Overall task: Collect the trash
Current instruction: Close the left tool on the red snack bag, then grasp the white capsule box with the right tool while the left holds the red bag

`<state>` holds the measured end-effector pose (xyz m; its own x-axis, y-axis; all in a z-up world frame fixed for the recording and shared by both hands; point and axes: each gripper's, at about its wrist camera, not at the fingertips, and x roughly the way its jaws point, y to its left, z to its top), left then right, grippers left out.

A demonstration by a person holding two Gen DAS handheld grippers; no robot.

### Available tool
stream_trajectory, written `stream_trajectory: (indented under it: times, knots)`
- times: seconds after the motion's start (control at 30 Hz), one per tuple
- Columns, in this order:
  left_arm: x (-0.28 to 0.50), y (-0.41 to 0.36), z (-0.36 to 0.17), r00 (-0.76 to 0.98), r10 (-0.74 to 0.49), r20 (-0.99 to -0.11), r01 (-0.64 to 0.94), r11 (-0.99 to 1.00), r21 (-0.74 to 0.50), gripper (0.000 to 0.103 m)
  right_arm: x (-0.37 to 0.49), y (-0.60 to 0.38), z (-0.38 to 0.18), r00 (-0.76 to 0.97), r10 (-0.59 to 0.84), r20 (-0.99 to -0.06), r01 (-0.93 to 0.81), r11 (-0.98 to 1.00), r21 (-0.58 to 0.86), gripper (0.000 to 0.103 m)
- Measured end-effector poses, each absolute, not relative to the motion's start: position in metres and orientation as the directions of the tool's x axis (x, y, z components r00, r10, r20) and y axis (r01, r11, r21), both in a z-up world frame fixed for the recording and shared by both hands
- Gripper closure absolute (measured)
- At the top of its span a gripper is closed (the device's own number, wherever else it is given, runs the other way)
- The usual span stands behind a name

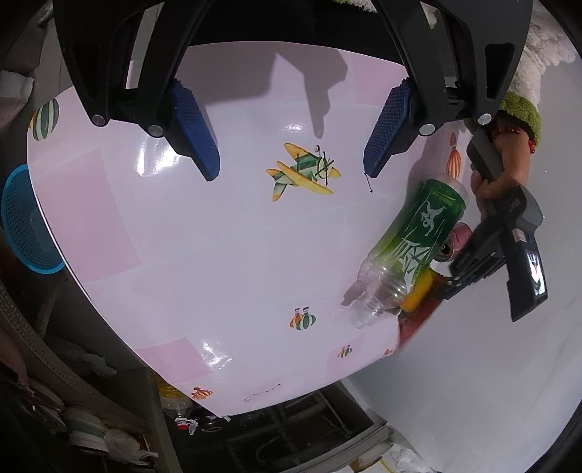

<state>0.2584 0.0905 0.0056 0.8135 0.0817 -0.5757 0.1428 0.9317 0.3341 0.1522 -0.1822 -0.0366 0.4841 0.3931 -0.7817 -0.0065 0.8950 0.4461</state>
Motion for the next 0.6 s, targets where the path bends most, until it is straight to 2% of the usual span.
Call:
stream_trajectory:
  times: [0.1, 0.4, 0.53, 0.6]
  knots:
    - [0.255, 0.103, 0.015, 0.842, 0.110, -0.528, 0.091, 0.936, 0.340, 0.103, 0.151, -0.186, -0.036, 0.492, 0.389, -0.779, -0.005, 0.896, 0.445, 0.024]
    - [0.228, 0.143, 0.052, 0.903, 0.186, -0.388, -0.064, 0.950, 0.306, 0.103, 0.159, -0.186, -0.026, 0.503, 0.405, -0.764, -0.046, 0.895, 0.444, 0.024]
    - [0.213, 0.146, 0.066, 0.919, 0.190, -0.346, -0.080, 0.948, 0.308, 0.103, 0.188, -0.163, 0.002, 0.505, 0.448, -0.738, -0.187, 0.891, 0.413, 0.024]
    - [0.211, 0.147, 0.073, 0.925, 0.188, -0.331, -0.082, 0.948, 0.307, 0.103, 0.216, -0.141, 0.020, 0.469, 0.500, -0.728, -0.310, 0.865, 0.395, 0.024]
